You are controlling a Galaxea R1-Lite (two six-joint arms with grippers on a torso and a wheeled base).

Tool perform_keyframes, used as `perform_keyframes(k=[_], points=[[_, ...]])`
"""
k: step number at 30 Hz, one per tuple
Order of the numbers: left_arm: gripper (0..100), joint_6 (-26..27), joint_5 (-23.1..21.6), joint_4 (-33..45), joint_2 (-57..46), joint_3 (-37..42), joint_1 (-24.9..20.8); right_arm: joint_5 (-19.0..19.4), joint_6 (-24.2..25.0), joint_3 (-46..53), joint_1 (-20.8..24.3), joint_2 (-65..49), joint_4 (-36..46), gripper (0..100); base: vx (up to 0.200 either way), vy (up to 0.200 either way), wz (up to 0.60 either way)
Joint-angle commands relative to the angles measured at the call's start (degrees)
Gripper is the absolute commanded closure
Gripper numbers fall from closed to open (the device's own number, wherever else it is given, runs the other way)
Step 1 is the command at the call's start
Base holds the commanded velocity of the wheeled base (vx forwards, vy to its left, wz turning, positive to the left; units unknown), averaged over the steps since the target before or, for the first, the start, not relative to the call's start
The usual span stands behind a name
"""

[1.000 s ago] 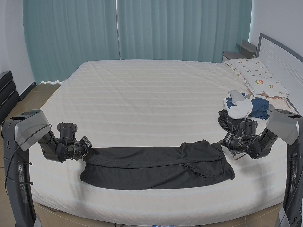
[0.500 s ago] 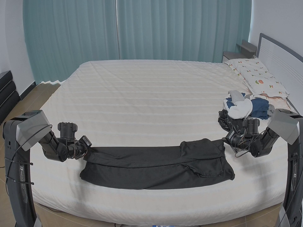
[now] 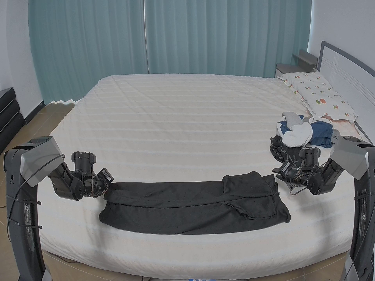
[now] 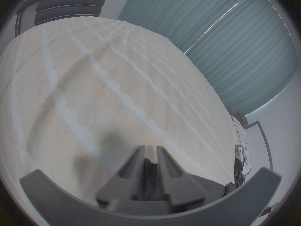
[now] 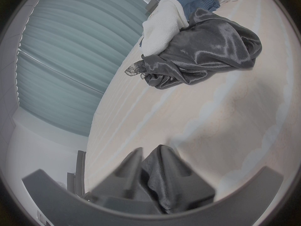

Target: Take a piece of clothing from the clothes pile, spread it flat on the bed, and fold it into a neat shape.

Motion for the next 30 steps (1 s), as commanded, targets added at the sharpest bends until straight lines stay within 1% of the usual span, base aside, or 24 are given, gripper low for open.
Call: perform_keyframes(k=[1, 3, 8, 9, 12, 14, 15, 17, 18, 19, 20, 23, 27, 29, 30], points=[[0, -0.09, -0.04, 0.01, -0.01, 0.06, 0.02, 0.18, 0.11, 0.55, -0.07, -0.04, -0.04, 0, 0.0, 0.0, 0.0], [0, -0.27, -0.04, 0.01, -0.19, 0.15, 0.02, 0.09, 0.11, 0.82, -0.07, -0.31, -0.13, 0, 0.0, 0.0, 0.0], [0, -0.62, -0.83, 0.63, -3.35, 2.08, 1.69, 0.18, 0.99, 7.41, -0.42, -7.08, -0.31, 0, 0.0, 0.0, 0.0], [0, -0.62, -1.97, 0.72, -5.29, 3.66, 2.66, 0.18, 1.16, 9.52, -0.34, -9.1, -0.31, 0, 0.0, 0.0, 0.0], [0, -0.71, -6.45, 0.72, -9.07, 6.92, 3.36, 0.09, 1.34, 14.62, -0.07, -12.35, -0.4, 0, 0.0, 0.0, 0.0], [0, -0.71, -7.59, 0.63, -10.65, 8.67, 3.36, 0.09, 1.43, 16.81, -0.07, -13.84, -0.4, 0, 0.0, 0.0, 0.0], [0, -0.62, -8.03, 0.63, -11.97, 10.78, 3.36, 0.18, 1.87, 19.01, -0.16, -15.25, -0.4, 0, 0.0, 0.0, 0.0], [0, -0.53, -8.21, -0.16, -13.37, 15.0, 3.18, 0.18, 4.68, 22.09, -0.07, -17.01, -0.4, 0, 0.0, 0.0, 0.0], [0, -0.62, -8.21, -0.25, -13.55, 15.53, 3.09, 0.18, 5.21, 22.35, 0.02, -17.1, -0.4, 0, 0.0, 0.0, 0.0], [0, -0.88, -8.3, -0.52, -14.43, 17.64, 3.01, 0.09, 7.23, 23.41, 0.37, -17.71, -0.4, 0, 0.0, 0.0, 0.0], [0, -1.58, -8.3, -0.6, -14.96, 19.57, 2.74, 0.01, 8.55, 24.64, 0.45, -18.06, -0.48, 0, -0.2, 0.0, 0.0], [0, -3.78, -8.21, -0.87, -15.57, 21.94, 1.86, -0.96, 9.25, 26.04, 0.54, -18.33, -0.4, 0, -0.2, 0.0, 0.0], [0, -8.44, -8.03, -0.78, -16.89, 22.65, 1.51, -1.75, 9.87, 27.54, 0.54, -18.33, -0.48, 0, -0.2, 0.0, 0.0], [0, -9.32, -7.77, -0.52, -17.15, 22.65, 1.42, -1.75, 10.39, 28.06, 0.54, -18.5, -0.4, 0, -0.2, 0.0, 0.0], [0, -9.49, -7.51, -0.34, -17.15, 22.74, 1.25, -1.75, 10.57, 28.42, 0.45, -18.59, -0.48, 0, 0.0, 0.0, 0.0]])
